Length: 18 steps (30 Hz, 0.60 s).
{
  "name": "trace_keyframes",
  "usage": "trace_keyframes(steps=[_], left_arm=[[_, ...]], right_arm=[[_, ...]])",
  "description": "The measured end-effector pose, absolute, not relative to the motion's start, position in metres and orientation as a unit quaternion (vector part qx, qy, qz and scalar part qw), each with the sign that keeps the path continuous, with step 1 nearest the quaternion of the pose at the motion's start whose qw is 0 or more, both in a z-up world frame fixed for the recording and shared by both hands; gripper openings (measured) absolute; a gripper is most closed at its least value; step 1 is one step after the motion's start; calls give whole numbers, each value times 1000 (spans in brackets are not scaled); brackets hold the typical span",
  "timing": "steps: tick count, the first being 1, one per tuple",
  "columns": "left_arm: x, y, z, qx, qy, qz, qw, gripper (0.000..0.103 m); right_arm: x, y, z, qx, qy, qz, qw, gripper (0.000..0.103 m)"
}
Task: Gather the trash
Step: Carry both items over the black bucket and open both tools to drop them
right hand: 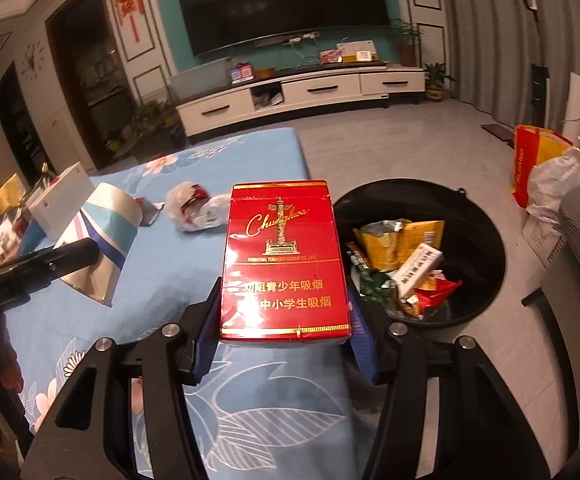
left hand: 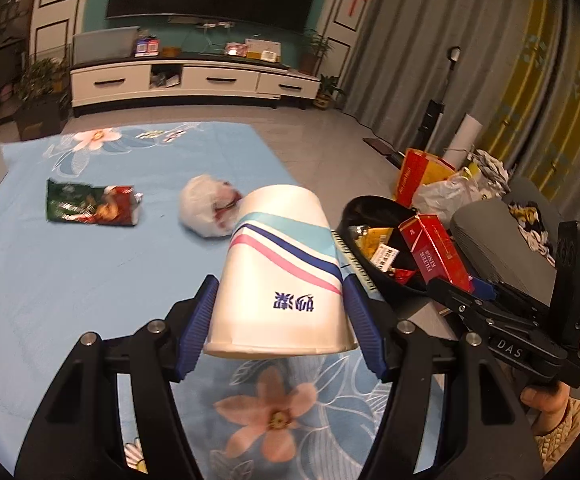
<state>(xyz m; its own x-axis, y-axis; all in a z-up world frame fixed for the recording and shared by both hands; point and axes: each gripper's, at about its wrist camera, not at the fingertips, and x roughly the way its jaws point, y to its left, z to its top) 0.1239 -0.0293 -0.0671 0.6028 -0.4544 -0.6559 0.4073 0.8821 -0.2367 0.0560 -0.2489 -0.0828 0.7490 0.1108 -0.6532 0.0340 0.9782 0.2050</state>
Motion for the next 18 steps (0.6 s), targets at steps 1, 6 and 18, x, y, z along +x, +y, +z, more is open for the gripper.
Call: trace_keyframes(steps=[1, 6, 18], left_arm=[[124, -35, -66, -28, 374, -244, 894, 65], [126, -65, -59, -9, 369, -263, 891, 65], [141, -134, -53, 22, 357, -313, 880, 65]], right_arm=[[55, -253, -83, 105, 352, 16, 930, 56], [49, -274, -82, 119, 343, 0, 932, 56], [42, -320, -87, 147, 330, -44, 932, 56]])
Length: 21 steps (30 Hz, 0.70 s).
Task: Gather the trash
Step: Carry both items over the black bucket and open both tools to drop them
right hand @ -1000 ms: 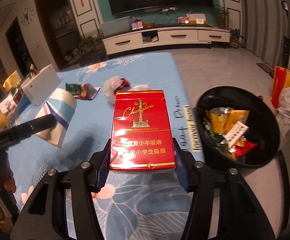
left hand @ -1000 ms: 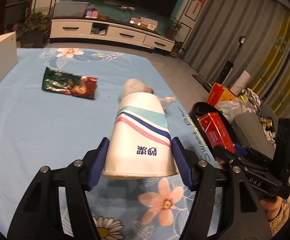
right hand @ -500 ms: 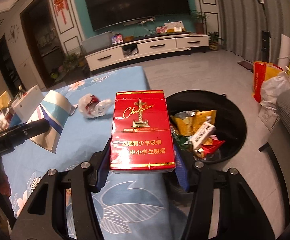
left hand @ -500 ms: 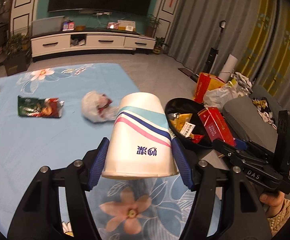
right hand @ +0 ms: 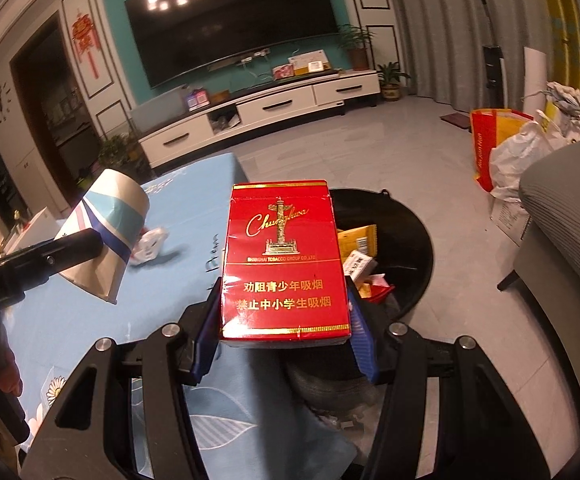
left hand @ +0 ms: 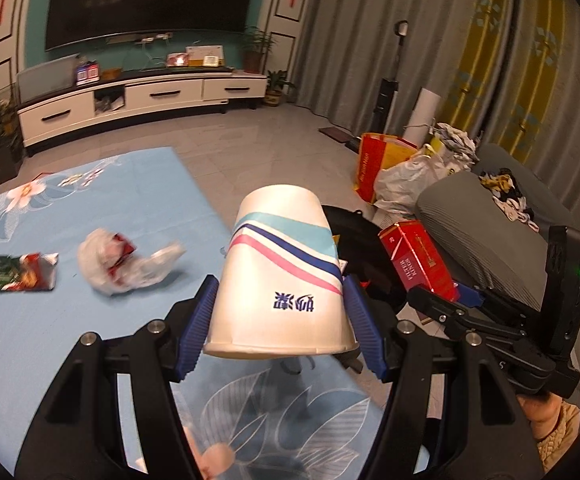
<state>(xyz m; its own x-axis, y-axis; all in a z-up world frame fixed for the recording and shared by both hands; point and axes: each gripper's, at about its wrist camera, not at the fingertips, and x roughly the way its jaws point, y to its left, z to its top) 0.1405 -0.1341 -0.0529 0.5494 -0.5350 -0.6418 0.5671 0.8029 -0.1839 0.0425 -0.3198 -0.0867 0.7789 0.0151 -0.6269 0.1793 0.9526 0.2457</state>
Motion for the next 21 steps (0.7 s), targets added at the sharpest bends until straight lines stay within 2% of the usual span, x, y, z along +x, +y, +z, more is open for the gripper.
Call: trace_keyframes(steps=[21], left_arm=[[182, -229, -77, 76, 357, -344, 865, 65]], right_arm=[[72, -368, -103, 158, 327, -83, 928, 56]])
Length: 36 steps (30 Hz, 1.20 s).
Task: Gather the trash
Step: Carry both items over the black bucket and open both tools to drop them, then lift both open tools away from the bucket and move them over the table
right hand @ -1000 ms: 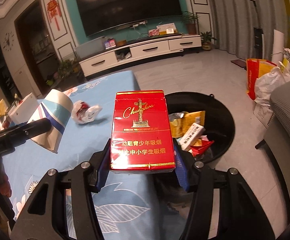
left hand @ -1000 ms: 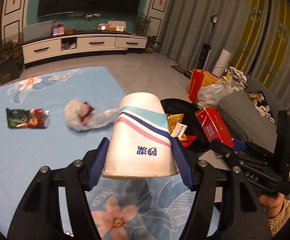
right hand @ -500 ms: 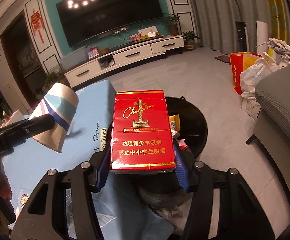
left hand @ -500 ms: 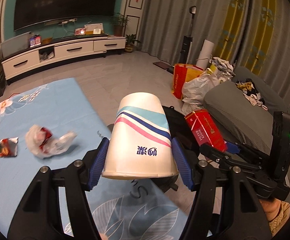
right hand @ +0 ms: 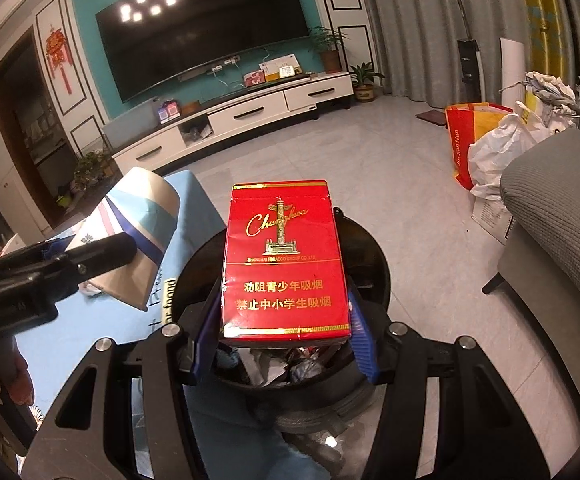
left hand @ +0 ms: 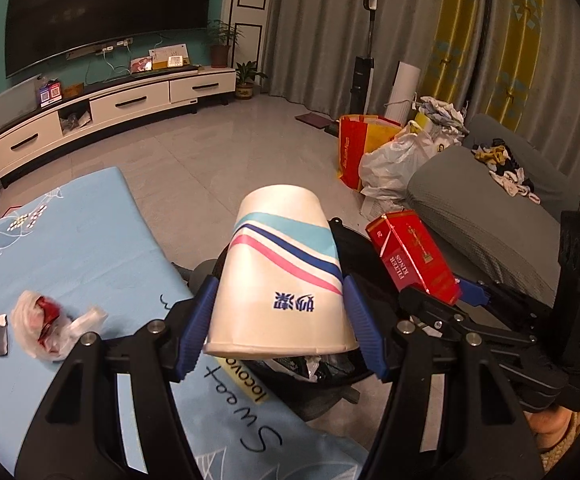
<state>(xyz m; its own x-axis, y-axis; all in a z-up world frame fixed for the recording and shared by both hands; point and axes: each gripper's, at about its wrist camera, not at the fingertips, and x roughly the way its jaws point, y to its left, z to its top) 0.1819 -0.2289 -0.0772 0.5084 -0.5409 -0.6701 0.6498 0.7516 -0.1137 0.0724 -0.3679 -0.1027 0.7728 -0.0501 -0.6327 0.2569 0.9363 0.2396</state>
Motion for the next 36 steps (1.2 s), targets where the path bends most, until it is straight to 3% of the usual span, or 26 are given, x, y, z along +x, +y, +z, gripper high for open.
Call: trace_keyframes(steps=[21, 27, 30, 36], left_arm=[[215, -272, -138, 142, 402, -332, 841, 68], [217, -269, -139, 140, 403, -330, 843, 66], [216, -265, -138, 137, 402, -328, 844, 69], [207, -260, -129, 134, 390, -327, 850, 85]], right_arm=[[110, -378, -141, 121, 389, -122, 905, 56], [107, -380, -142, 128, 388, -127, 904, 63], [104, -381, -139, 129, 386, -132, 904, 65], [95, -382, -133, 133, 383, -139, 903, 71]])
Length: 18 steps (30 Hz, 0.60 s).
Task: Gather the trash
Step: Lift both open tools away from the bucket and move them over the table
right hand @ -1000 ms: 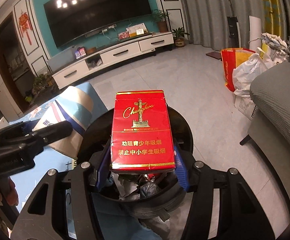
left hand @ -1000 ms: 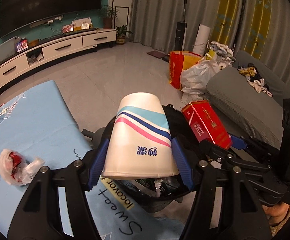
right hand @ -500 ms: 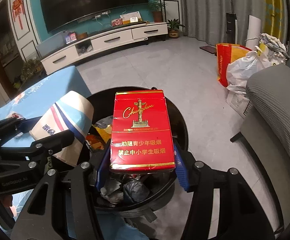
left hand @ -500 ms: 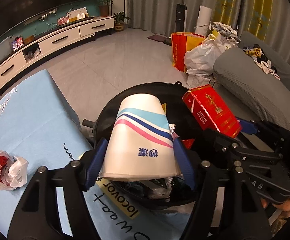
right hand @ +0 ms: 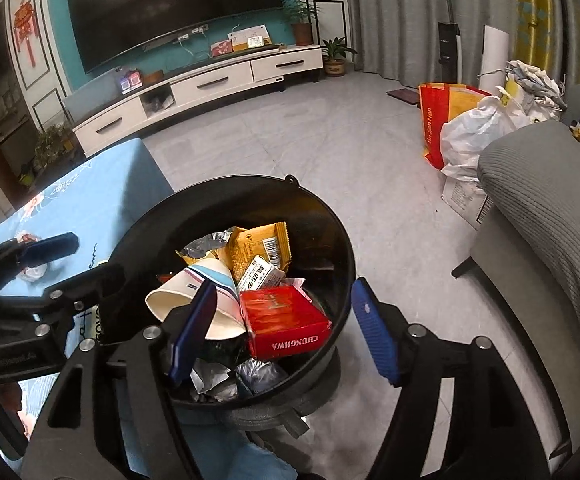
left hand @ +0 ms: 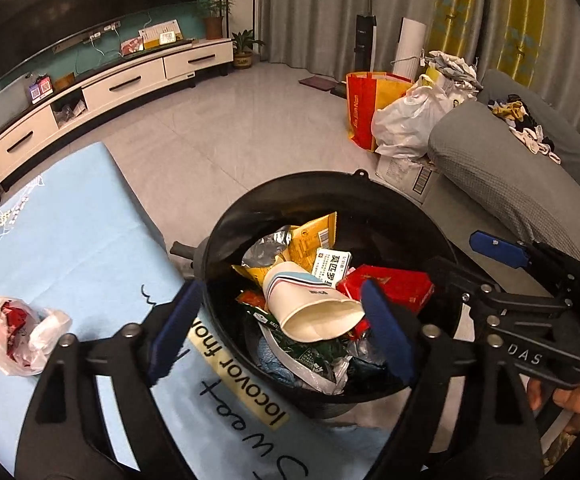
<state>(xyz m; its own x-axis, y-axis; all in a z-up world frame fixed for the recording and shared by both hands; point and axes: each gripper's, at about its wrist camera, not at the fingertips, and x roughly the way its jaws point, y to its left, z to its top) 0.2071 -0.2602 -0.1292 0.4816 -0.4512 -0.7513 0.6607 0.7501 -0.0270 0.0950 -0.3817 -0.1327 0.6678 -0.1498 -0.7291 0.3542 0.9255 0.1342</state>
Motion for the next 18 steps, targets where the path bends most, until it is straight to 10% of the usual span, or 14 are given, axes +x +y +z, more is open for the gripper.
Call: trace_keyframes(steps=[18], left_arm=[[175, -179, -94, 91, 384, -280, 875, 100]], right_arm=[[67, -346, -106, 142, 385, -119, 904, 95]])
